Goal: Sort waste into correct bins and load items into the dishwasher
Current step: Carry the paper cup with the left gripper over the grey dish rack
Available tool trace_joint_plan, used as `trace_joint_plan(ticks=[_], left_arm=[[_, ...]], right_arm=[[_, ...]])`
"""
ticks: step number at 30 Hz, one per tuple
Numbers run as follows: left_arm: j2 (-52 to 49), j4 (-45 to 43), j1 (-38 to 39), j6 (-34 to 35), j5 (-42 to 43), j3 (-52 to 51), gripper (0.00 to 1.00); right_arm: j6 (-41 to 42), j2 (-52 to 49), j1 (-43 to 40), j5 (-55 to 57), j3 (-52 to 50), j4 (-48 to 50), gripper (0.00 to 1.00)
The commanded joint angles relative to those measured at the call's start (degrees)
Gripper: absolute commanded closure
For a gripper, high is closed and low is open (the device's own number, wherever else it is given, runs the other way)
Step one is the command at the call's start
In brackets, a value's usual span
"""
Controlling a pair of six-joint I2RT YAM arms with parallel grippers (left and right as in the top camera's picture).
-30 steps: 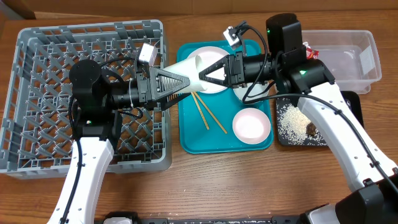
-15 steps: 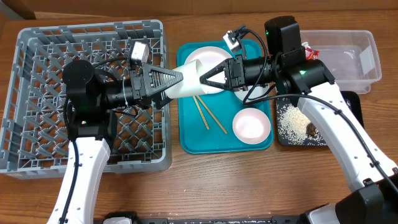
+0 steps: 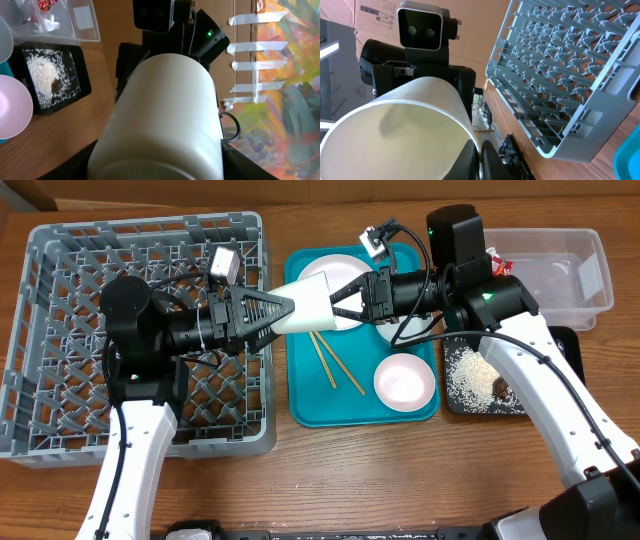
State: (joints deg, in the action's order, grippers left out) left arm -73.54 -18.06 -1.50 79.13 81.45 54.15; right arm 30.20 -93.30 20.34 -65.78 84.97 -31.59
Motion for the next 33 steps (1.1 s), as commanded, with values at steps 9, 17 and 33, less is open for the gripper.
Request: trace_joint_plan(ticks=[9, 17, 33], left_arm=[[0.2, -7.1, -1.8, 0.7, 0.9, 0.9, 0.72], [0.2, -31.3, -12.3, 12.5, 6.1, 0.9, 0.77], [0.2, -32.1, -28.6, 19.1, 3.2, 2.4, 0.88]], right_arm=[[-0.6, -0.2, -0.9, 0.8, 0.8, 0.3, 0.00], [-1.8, -0.2, -10.8, 2.1, 0.8, -4.6, 0.00], [-8.2, -0.2, -14.1, 15.5, 0.8, -18.2, 0.00]])
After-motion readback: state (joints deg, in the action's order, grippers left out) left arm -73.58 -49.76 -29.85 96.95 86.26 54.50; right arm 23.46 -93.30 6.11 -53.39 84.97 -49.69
